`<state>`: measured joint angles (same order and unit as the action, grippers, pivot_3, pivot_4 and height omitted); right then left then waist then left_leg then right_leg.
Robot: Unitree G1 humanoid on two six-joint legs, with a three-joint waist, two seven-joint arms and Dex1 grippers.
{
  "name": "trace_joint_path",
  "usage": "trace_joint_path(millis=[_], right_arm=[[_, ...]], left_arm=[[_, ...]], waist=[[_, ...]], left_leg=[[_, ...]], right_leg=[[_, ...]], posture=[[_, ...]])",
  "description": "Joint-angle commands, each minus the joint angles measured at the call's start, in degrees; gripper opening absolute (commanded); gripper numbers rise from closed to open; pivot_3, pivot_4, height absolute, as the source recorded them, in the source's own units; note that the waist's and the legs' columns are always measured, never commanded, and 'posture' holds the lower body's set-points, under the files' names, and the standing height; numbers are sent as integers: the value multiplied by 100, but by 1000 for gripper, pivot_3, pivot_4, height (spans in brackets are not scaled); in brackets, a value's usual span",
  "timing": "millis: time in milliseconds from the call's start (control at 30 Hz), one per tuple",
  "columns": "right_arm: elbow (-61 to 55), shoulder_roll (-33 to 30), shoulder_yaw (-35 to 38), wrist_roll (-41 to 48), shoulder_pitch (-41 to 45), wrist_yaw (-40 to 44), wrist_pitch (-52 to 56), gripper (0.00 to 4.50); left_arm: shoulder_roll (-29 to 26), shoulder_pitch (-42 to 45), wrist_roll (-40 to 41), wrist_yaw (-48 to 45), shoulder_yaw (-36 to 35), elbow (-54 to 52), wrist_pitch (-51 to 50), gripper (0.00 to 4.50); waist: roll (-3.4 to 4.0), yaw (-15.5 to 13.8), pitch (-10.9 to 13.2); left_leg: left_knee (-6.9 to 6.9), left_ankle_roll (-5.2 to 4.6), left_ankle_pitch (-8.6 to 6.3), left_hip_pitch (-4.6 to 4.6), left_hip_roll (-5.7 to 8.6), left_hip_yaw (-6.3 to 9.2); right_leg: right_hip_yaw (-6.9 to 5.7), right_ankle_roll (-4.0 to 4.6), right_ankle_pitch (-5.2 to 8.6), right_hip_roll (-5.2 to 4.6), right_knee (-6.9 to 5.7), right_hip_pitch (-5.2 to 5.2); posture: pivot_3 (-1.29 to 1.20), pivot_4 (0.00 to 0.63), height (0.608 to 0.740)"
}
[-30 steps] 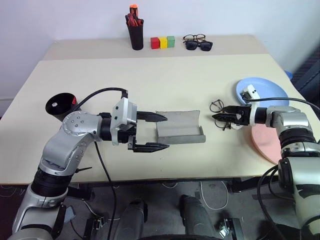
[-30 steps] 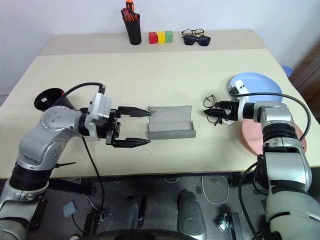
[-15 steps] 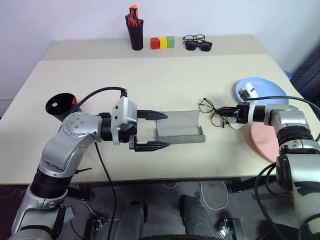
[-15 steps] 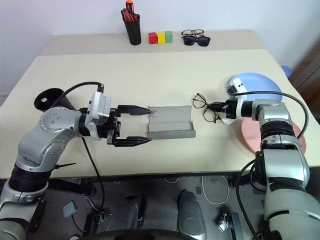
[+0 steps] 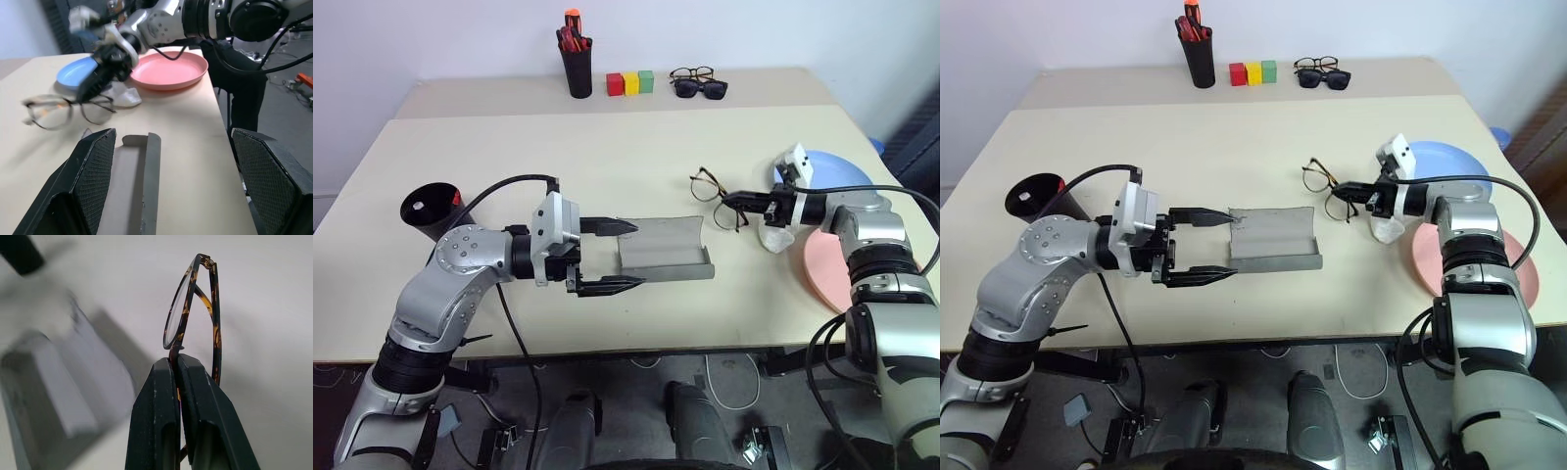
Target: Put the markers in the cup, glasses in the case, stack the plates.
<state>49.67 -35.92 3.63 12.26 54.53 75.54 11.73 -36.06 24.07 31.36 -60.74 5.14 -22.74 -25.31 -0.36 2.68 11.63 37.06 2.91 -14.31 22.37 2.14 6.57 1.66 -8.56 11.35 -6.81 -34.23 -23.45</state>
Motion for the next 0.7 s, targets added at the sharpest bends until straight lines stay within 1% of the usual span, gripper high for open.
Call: trace_joint_path(millis=[33, 167, 233, 333, 433, 600, 700], right_arm=[[-1266, 205, 6, 366, -101, 139, 152, 47], [-2398, 342, -269, 489, -401, 166, 568, 47], [-2787, 365, -387, 546, -517, 184, 774, 47], [-3303, 326, -606, 583, -783, 201, 1024, 47], [-3449, 203, -750, 480, -1043, 216, 1001, 47], [-3377, -10, -936, 300, -1289, 257, 867, 47], [-3157, -43, -978, 229, -1287, 284, 741, 47]], left_arm=[[-57, -68, 19, 23, -133, -136, 95, 3892], [-133, -124, 75, -13, -291, -70, 108, 3892], [-179, -162, 126, -39, -389, -55, 132, 3892], [-276, -418, 291, -61, -734, -121, 141, 3892], [-437, -740, 661, -172, -1146, -202, -26, 3892], [-935, -1161, 1296, -498, -1742, -378, -361, 3892], [-1126, -1264, 1524, -666, -1901, -463, -410, 3892]], waist=[[0, 5, 0], [0, -26, 0], [0, -28, 0], [0, -18, 0], [0, -11, 0], [0, -19, 0], [0, -15, 0]], left_leg=[[0, 0, 0, 0, 0, 0], [-2, 0, 0, 2, 0, 4], [-2, 0, 0, 4, 0, 4], [-3, 0, 0, 3, 0, 5], [-5, 0, 0, 3, -1, 4], [-4, 0, 0, 5, -1, 3], [-5, 0, -1, 4, -1, 3]], right_leg=[[0, 0, 0, 0, 0, -1], [0, 0, 0, 1, -2, -3], [0, 0, 0, 1, 0, -3], [0, 1, 1, 1, -1, -5], [0, 1, 1, 1, -2, -9], [0, 11, 6, 1, -1, -9], [0, 19, 11, 1, -1, -9]], posture=[[0, 150, 740], [0, 150, 740], [0, 150, 740], [0, 150, 740], [0, 150, 740], [0, 150, 740], [0, 150, 740]])
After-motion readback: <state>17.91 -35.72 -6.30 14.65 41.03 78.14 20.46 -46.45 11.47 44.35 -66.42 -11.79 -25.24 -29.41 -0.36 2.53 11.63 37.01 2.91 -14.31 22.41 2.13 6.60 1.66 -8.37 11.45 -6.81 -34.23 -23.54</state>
